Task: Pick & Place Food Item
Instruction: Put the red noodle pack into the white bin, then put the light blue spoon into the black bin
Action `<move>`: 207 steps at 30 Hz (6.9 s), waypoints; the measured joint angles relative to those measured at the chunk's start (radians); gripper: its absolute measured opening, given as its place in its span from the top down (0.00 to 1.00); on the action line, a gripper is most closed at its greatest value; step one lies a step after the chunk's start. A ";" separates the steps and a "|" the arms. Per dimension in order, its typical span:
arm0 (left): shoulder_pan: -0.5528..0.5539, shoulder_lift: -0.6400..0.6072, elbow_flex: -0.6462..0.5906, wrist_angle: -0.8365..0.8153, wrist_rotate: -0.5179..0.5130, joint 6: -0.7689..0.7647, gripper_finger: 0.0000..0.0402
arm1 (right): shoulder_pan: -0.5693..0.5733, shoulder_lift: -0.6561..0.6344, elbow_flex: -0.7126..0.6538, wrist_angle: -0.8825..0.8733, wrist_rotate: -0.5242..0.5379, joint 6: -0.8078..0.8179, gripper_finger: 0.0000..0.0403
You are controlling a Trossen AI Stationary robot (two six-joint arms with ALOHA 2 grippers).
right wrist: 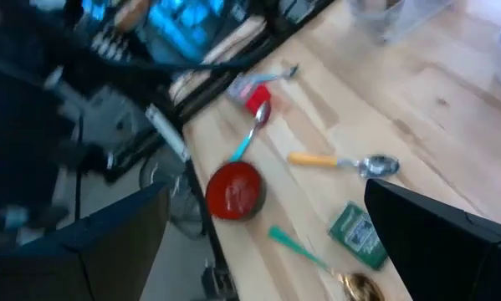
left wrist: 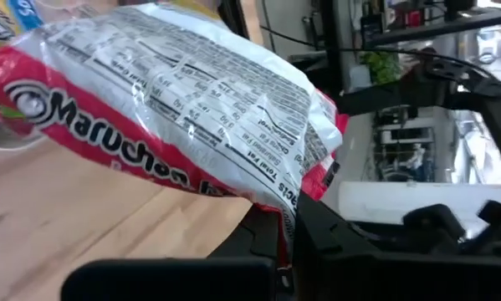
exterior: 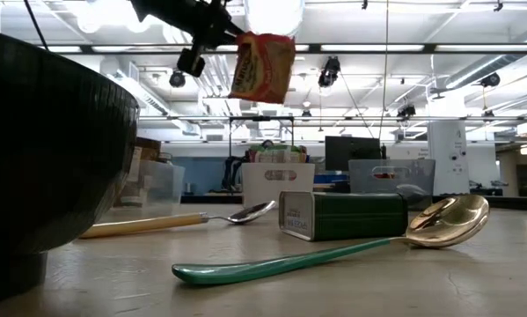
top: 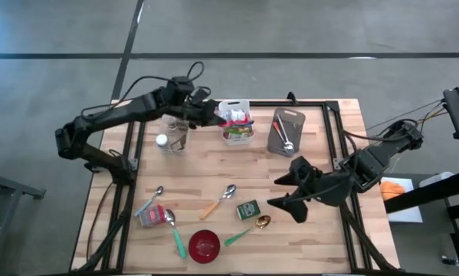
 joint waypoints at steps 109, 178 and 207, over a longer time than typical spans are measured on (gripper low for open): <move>0.372 0.600 0.033 0.612 0.462 -0.447 1.00 | -0.001 -0.006 -0.001 0.004 -0.048 -0.117 0.01; 0.327 0.491 0.015 0.411 0.586 -0.125 0.12 | -0.001 -0.006 -0.001 0.003 -0.049 -0.117 0.01; -0.640 -0.075 0.014 -0.694 -0.406 0.862 0.10 | -0.001 -0.006 -0.001 0.004 -0.049 -0.117 0.01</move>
